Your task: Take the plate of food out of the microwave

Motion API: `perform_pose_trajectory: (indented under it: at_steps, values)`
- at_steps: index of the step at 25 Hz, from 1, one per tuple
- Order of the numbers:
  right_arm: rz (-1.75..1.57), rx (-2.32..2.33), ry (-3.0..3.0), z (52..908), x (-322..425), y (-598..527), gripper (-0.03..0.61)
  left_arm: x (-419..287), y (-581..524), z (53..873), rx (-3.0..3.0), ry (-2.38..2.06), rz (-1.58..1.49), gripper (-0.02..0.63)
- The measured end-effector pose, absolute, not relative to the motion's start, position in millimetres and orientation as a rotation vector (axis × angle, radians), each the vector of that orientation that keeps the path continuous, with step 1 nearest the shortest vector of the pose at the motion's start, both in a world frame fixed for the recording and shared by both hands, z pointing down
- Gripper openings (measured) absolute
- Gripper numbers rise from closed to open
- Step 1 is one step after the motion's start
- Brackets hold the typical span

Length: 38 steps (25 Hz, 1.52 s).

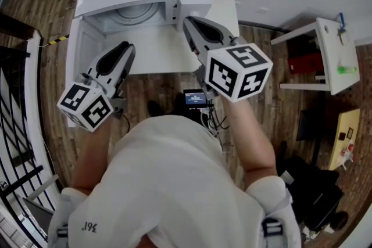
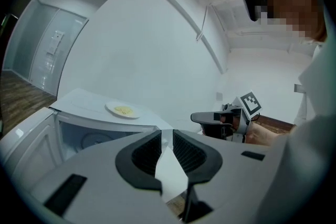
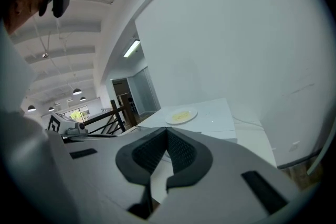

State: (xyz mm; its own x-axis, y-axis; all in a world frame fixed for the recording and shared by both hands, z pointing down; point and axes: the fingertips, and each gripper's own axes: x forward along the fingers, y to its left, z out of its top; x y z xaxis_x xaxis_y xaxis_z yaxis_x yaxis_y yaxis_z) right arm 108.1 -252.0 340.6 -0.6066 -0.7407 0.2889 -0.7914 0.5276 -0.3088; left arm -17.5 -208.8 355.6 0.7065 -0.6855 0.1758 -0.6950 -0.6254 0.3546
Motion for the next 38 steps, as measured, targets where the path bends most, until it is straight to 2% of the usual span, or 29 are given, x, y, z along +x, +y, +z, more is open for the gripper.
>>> perform_pose_trajectory:
  at_steps: [19,38]
  values:
    - [0.531,1.333,-2.598,374,116,-219,0.002,-29,-186,389,2.440,-1.071,0.067,0.072]
    - [0.637,1.282,-2.494,437,113,-200,0.002,-16,-176,418,2.395,-1.005,0.091,0.072]
